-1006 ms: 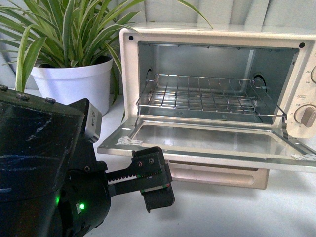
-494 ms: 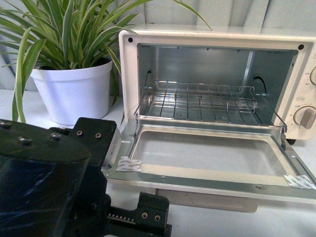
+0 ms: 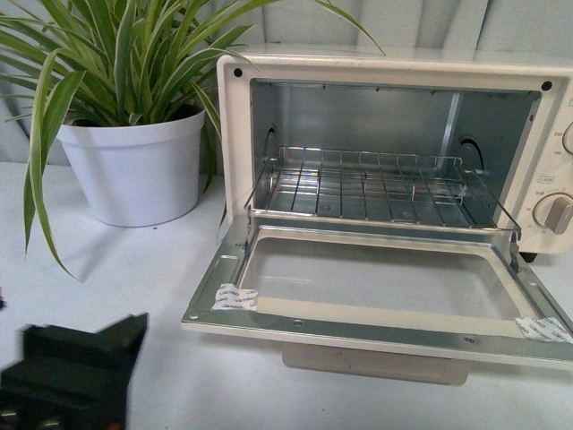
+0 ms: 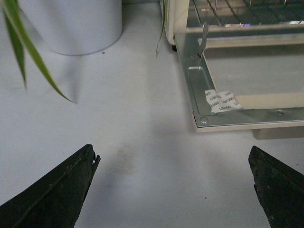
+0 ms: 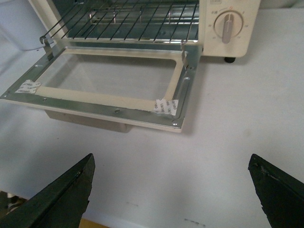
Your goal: Open oven
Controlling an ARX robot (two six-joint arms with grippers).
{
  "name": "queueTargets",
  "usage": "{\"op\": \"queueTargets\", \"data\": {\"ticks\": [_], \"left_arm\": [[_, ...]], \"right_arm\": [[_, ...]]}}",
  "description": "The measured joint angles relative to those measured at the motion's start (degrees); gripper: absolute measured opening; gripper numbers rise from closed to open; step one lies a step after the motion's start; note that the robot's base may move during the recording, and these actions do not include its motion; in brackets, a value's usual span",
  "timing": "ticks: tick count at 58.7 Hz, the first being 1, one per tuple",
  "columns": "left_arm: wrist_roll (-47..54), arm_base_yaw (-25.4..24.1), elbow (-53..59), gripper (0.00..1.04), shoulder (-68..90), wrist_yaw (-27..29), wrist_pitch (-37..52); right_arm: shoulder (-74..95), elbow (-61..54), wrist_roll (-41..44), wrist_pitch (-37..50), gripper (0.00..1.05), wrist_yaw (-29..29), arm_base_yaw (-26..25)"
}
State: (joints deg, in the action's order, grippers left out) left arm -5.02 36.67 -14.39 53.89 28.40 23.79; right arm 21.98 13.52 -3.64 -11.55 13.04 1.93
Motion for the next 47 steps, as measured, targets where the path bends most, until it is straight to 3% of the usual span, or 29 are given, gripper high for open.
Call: {"op": "queueTargets", "data": {"ticks": [11, 20, 21, 25, 28, 33, 40, 47], "left_arm": [[0.2, -4.3, 7.4, 0.98, -28.5, 3.0, -16.4], [-0.7, -5.6, 8.0, 0.98, -33.4, 2.8, -18.9], [-0.6, -5.6, 8.0, 0.98, -33.5, 2.8, -18.9], [1.6, -5.6, 10.4, 0.87, -38.0, 2.1, -16.3], [2.7, -7.0, 11.6, 0.78, -42.0, -0.1, -16.7], [3.6, -11.5, 11.8, 0.62, -46.0, -4.5, -18.6], [4.2, -19.7, 13.7, 0.3, -50.8, -12.3, -21.1], [4.5, -23.7, 13.7, 0.08, -52.1, -15.9, -22.2]], "right_arm": [[-12.0, -3.2, 1.5, -1.9, 0.95, 5.1, -6.3], [-12.9, -4.3, 1.5, -0.8, 0.95, 4.7, -7.4], [-13.7, -5.0, 1.6, 0.9, 0.93, 2.3, -6.6], [-16.7, -8.4, 2.5, 8.4, 0.81, -8.3, -3.7], [-18.1, -9.2, 2.7, 10.3, 0.72, -12.2, -2.6], [-18.8, -9.6, 3.1, 11.0, 0.58, -12.6, -2.3], [-19.4, -10.9, 3.3, 11.0, 0.26, -12.9, -2.2], [-21.5, -12.9, 3.4, 11.4, 0.05, -13.0, -2.2]]}}
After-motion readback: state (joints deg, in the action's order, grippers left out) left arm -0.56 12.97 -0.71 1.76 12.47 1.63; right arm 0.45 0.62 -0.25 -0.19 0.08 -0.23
